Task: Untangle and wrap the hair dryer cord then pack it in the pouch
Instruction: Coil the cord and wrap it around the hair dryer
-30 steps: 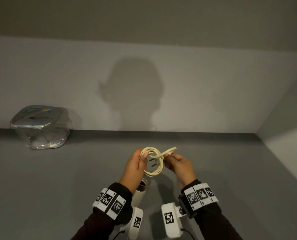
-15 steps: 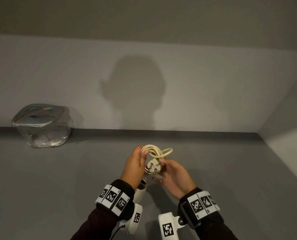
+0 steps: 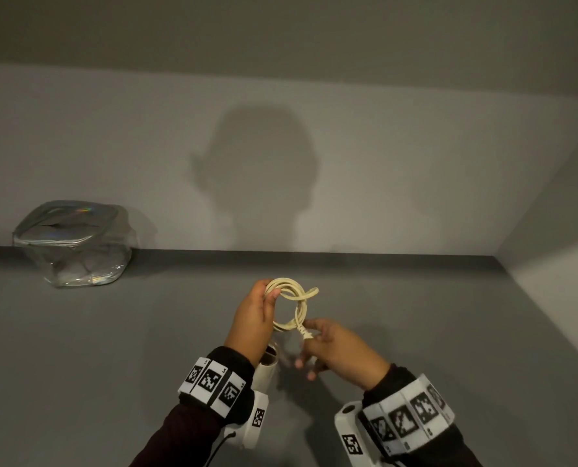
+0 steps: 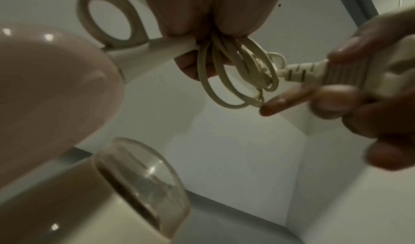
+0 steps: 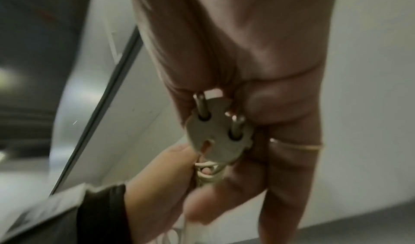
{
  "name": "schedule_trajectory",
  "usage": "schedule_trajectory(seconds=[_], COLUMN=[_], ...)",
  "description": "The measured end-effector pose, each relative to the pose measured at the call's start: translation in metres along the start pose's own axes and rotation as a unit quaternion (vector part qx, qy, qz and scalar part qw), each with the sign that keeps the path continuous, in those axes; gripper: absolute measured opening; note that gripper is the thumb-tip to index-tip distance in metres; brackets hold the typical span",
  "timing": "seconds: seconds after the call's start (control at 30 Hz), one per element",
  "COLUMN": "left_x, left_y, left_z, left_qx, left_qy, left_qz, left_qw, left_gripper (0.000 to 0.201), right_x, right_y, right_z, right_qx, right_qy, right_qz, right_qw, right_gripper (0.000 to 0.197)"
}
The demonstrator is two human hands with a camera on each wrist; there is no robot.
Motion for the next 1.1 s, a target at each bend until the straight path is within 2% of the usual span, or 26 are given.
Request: schedule_trajectory(seconds=[0.03, 0.1, 0.2, 0.27, 0.33, 0.4, 0.43, 0.47, 0.53, 0.7, 0.83, 0.93, 1.1], left_x=[0.001, 0.001, -0.002, 0.000, -0.001, -0.004, -0.005, -0.006, -0.005, -0.001, -0.009, -0.012, -0.019], left_y=[0.001, 0.003, 0.007, 0.009, 0.008, 0.004, 0.002, 0.001, -0.001, -0.001, 0.001, 0.005, 0.045], left_z=[0.000, 0.000, 0.002, 0.001, 0.000, 0.001, 0.001, 0.002, 0.002, -0.003, -0.001, 0.007, 0.035], left_qx=[-0.002, -0.003, -0.003, -0.001, 0.009, 0.018, 0.017, 0.010, -0.014, -0.074, -0.106, -0.112, -0.153], left_qy=[0.001, 0.001, 0.004, 0.008, -0.003, -0.015, -0.016, -0.015, -0.017, -0.006, -0.051, -0.080, -0.060], left_qz=[0.005, 0.017, 0.037, 0.043, 0.024, -0.003, -0.011, -0.014, -0.012, 0.026, -0.037, -0.075, -0.014], left_qw=[1.000, 1.000, 0.999, 0.999, 1.000, 1.000, 1.000, 1.000, 1.000, 0.997, 0.992, 0.988, 0.986], left_gripper=[0.016, 0.018, 0.018, 0.014, 0.014, 0.018, 0.021, 0.023, 0.026, 0.040, 0.024, 0.019, 0.022], right_x=[-0.005, -0.016, -0.032, -0.041, -0.050, -0.052, -0.051, -0.049, -0.042, -0.016, 0.008, 0.018, 0.065], right_y=[-0.003, 0.000, 0.017, 0.019, 0.011, -0.008, -0.021, -0.035, -0.061, -0.097, -0.107, -0.104, -0.100], right_z=[-0.004, -0.013, -0.025, -0.032, -0.040, -0.044, -0.045, -0.045, -0.046, -0.033, -0.017, -0.011, -0.005], right_qx=[0.028, 0.058, 0.040, 0.039, 0.033, 0.035, 0.047, 0.064, 0.096, 0.161, 0.247, 0.281, 0.298], right_qy=[-0.026, -0.083, -0.151, -0.186, -0.208, -0.193, -0.178, -0.168, -0.154, -0.142, -0.156, -0.181, -0.121], right_qz=[-0.107, -0.297, -0.384, -0.376, -0.314, -0.153, -0.068, 0.002, 0.062, -0.072, -0.182, -0.199, -0.232], right_qw=[0.994, 0.949, 0.910, 0.907, 0.926, 0.969, 0.981, 0.984, 0.981, 0.974, 0.939, 0.921, 0.918], right_gripper=[0.010, 0.009, 0.014, 0.020, 0.023, 0.021, 0.020, 0.018, 0.016, 0.018, 0.012, 0.013, 0.013])
Point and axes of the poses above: each hand's wrist, its own z-axis towards the middle knuckle, its own y-axis out of the palm, x = y × z, the point moved 7 cm from there along z, towards the middle knuckle, and after that the axes turned 1 degree about y, right-handed, at the moved point
